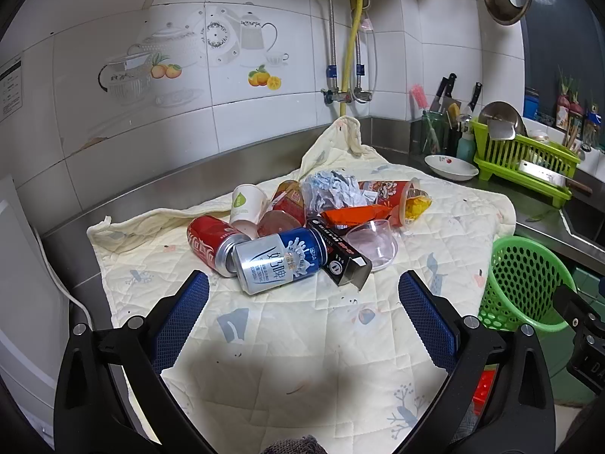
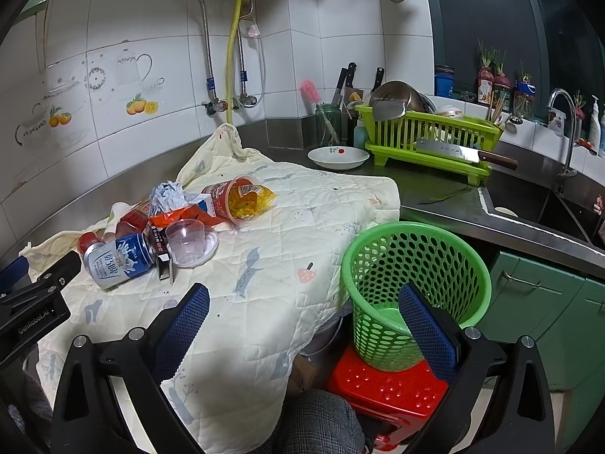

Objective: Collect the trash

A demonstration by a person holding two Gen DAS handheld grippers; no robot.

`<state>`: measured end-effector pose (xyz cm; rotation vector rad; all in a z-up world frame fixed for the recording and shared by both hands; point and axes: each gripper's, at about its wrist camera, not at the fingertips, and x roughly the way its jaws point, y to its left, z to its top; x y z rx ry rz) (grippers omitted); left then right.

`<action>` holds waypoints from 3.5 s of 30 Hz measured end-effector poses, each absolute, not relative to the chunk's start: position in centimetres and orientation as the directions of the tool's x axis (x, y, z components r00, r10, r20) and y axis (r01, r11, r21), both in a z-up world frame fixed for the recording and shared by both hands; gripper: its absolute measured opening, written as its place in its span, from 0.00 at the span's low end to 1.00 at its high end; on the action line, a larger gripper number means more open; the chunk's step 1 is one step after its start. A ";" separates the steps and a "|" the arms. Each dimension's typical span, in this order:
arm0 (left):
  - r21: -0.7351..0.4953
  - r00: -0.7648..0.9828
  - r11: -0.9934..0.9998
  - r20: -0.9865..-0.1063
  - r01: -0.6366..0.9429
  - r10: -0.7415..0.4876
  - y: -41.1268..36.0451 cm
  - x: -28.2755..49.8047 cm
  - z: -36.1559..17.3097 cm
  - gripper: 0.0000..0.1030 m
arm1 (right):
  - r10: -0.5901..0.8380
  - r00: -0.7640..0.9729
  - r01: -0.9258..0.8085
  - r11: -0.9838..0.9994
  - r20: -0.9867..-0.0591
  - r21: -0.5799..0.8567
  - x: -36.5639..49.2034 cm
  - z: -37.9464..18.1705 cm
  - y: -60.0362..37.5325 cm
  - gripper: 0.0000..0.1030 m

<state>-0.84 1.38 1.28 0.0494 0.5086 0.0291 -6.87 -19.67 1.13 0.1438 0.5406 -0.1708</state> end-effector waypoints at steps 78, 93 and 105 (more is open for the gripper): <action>0.073 0.746 0.979 -0.637 -0.191 0.193 10.2 8.8 -0.1 0.95 | 0.184 0.738 -0.168 0.982 -0.649 0.088 7.2 -1.2 -14.7 0.94; 0.135 0.739 0.991 -0.669 0.019 0.077 11.7 10.3 -0.9 0.95 | 0.290 0.614 -0.255 0.953 -0.734 0.163 14.8 -2.8 -11.2 0.84; 0.184 0.719 0.963 -0.695 0.198 -0.015 9.7 12.5 -1.8 0.95 | 0.331 0.549 -0.235 0.942 -0.767 0.239 18.6 -4.2 -10.6 0.76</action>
